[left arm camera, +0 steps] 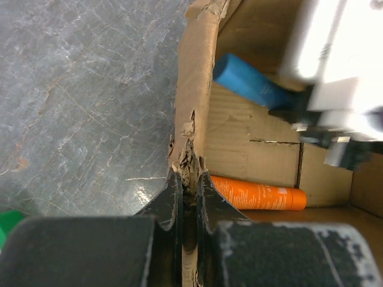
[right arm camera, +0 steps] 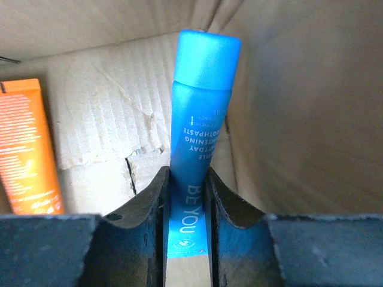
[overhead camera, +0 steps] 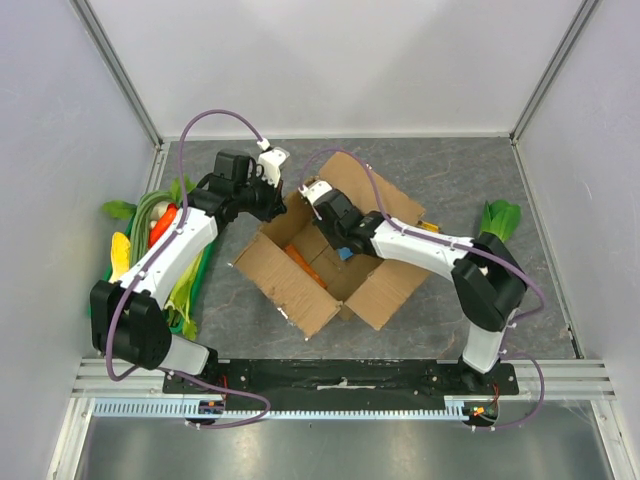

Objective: Unpack the express box

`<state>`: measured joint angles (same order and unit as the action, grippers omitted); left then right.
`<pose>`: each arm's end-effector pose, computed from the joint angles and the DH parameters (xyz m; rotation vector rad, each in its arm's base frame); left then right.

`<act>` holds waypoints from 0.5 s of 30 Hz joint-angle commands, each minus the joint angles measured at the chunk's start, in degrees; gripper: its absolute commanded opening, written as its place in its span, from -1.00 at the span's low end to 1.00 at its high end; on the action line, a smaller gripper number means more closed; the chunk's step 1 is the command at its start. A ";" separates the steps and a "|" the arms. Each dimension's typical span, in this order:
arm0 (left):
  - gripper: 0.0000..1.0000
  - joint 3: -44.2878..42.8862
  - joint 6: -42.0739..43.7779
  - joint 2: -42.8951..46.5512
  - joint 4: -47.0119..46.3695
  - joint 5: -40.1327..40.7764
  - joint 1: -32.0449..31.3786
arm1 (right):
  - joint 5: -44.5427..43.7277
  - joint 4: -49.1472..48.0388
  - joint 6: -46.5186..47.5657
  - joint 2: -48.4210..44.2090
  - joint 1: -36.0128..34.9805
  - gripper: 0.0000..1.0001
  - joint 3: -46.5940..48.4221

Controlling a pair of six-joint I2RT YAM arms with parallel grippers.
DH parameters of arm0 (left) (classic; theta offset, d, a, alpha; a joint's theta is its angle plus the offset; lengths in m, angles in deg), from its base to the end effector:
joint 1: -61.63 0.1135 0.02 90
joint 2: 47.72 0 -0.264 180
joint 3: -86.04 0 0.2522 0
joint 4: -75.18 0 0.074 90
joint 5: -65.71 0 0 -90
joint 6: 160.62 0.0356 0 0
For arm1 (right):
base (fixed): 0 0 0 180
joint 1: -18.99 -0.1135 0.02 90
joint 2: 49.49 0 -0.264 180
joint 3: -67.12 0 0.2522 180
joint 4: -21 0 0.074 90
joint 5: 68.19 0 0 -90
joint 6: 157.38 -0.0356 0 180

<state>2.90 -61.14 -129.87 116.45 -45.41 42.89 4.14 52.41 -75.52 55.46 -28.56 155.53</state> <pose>0.2969 -0.1143 0.3101 0.7396 2.1424 -0.5040 0.2794 0.2894 0.2166 -0.6615 2.2643 0.0991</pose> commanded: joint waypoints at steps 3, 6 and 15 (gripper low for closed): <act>-0.97 -5.41 -3.59 -0.73 -0.80 1.09 -0.07 | 0.62 -1.57 -2.14 -8.52 0.88 -0.40 5.59; -0.96 -5.67 -3.76 -0.73 -0.61 1.26 -0.07 | 0.71 -1.74 -3.28 -11.33 1.76 -0.39 7.43; -0.97 -6.29 -3.76 -1.96 0.00 3.19 -0.07 | -5.87 -2.36 -6.53 -21.00 6.67 -0.37 12.09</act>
<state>0.43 -61.73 -131.69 118.04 -41.70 42.91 3.70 52.69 -79.85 40.25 -24.39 163.77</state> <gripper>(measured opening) 0.078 0.315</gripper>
